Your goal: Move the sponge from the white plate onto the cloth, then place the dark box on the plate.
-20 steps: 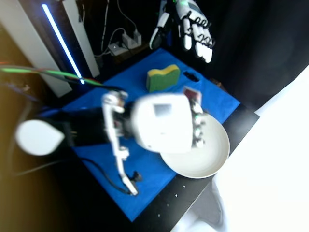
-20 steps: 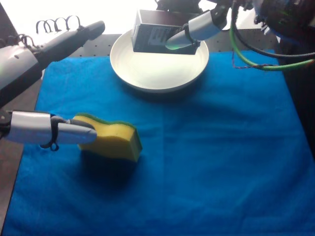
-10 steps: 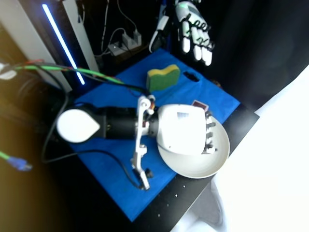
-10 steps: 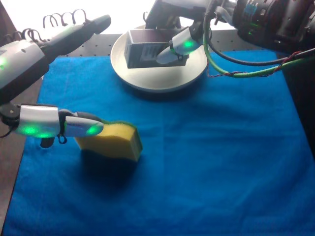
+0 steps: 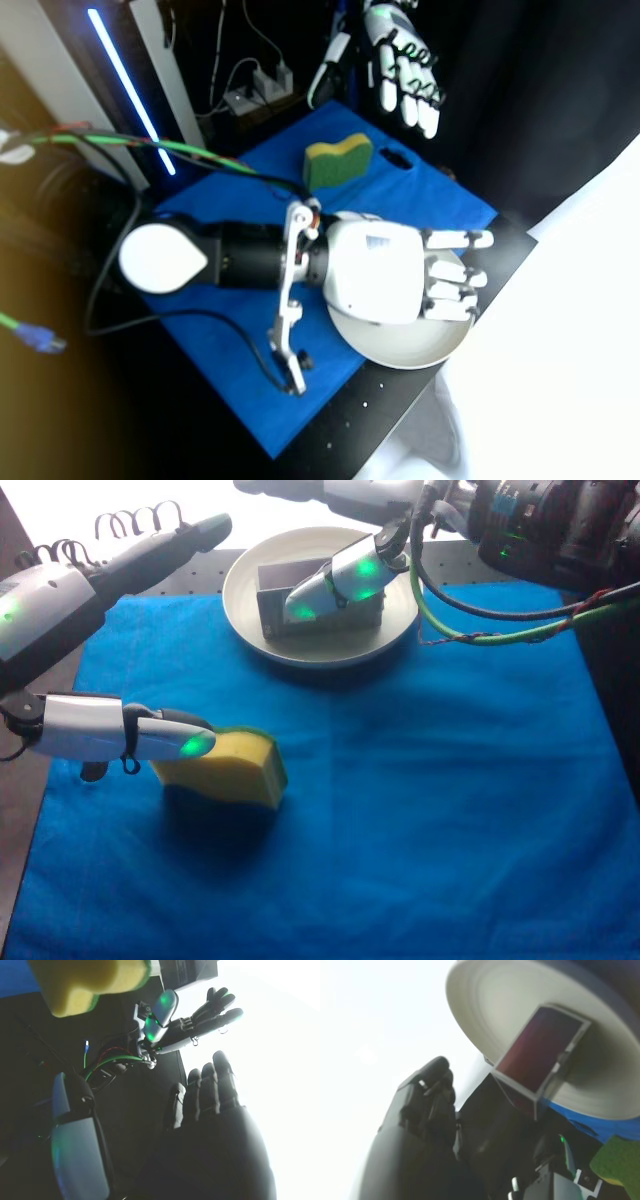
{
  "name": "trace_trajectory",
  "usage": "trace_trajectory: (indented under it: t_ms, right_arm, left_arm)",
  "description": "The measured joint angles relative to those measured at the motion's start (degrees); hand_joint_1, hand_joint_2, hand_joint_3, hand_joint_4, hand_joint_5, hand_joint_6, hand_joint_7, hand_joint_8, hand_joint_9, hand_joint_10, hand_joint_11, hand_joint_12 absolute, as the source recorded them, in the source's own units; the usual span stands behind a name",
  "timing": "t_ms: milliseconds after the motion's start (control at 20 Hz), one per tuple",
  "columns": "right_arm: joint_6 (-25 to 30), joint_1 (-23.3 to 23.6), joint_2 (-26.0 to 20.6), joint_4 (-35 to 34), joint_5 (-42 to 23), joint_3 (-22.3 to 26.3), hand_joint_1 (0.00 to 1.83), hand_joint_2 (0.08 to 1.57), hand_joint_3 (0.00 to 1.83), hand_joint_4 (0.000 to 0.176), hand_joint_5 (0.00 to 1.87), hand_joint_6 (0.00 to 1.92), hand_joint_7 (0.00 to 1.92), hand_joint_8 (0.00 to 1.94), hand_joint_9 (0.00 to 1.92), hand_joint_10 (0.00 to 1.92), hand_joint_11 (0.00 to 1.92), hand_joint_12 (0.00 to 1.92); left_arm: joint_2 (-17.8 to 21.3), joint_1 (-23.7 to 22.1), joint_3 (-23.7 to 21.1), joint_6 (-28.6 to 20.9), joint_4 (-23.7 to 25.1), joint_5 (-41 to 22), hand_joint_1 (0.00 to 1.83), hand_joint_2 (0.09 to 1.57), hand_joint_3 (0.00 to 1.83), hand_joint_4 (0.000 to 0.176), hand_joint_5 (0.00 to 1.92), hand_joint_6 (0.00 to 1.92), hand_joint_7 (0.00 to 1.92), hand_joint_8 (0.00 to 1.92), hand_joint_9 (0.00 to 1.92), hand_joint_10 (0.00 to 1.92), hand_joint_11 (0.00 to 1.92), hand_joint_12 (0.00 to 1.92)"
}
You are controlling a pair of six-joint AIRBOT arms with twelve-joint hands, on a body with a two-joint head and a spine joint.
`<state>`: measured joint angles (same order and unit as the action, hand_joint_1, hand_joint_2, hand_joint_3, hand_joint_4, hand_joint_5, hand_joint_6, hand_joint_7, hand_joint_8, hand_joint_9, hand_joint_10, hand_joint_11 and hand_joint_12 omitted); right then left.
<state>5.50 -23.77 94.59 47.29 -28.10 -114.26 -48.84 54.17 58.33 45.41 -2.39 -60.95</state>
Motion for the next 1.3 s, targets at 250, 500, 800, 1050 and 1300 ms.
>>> trace_trajectory:
  t_ms: [250, 500, 800, 1050, 1300]
  right_arm:
    - [6.45, -5.03, -7.28, -7.08, -16.68, 2.38, 0.51, 0.76, 0.0, 0.176, 0.0, 0.0, 0.0, 0.0, 0.0, 0.0, 0.0, 0.01]
    - [4.59, -16.57, -18.97, -25.31, -36.37, 16.0, 0.5, 0.75, 0.0, 0.176, 0.0, 0.0, 0.0, 0.0, 0.0, 0.0, 0.0, 0.0]
    - [-5.44, -36.85, -30.58, -44.85, -56.37, 33.27, 0.5, 0.89, 0.01, 0.176, 0.0, 0.0, 0.0, 0.0, 0.0, 0.0, 0.0, 0.0]
    - [-6.93, -47.08, -32.11, -53.07, -64.43, 39.32, 0.71, 0.82, 0.0, 0.176, 0.06, 0.0, 0.0, 0.0, 0.0, 0.0, 0.0, 0.0]
    - [-7.76, -55.12, -32.76, -60.89, -65.99, 43.01, 0.49, 0.87, 0.02, 0.176, 0.0, 0.0, 0.0, 0.0, 0.0, 0.0, 0.0, 0.0]
  left_arm:
    - [0.31, 1.51, -0.55, -1.79, -1.07, -2.19, 0.72, 0.85, 0.0, 0.174, 0.05, 0.0, 0.09, 0.0, 0.07, 0.0, 0.0, 0.38]
    - [1.99, 6.27, -3.32, -2.49, -3.43, -9.88, 0.67, 0.85, 0.0, 0.131, 0.03, 0.0, 0.07, 0.0, 0.11, 0.0, 0.0, 0.55]
    - [1.97, 15.45, -6.47, -2.89, -10.71, -22.86, 0.32, 1.01, 0.03, 0.127, 0.01, 0.0, 0.02, 0.0, 0.07, 0.0, 0.0, 0.69]
    - [1.92, 21.42, -8.52, -3.32, -17.51, -29.92, 0.17, 1.02, 0.0, 0.111, 0.0, 0.0, 0.0, 0.0, 0.04, 0.01, 0.0, 0.53]
    - [-0.22, 22.73, -8.04, -6.23, -19.04, -31.58, 0.21, 0.97, 0.0, 0.132, 0.0, 0.0, 0.0, 0.0, 0.04, 0.0, 0.0, 0.41]
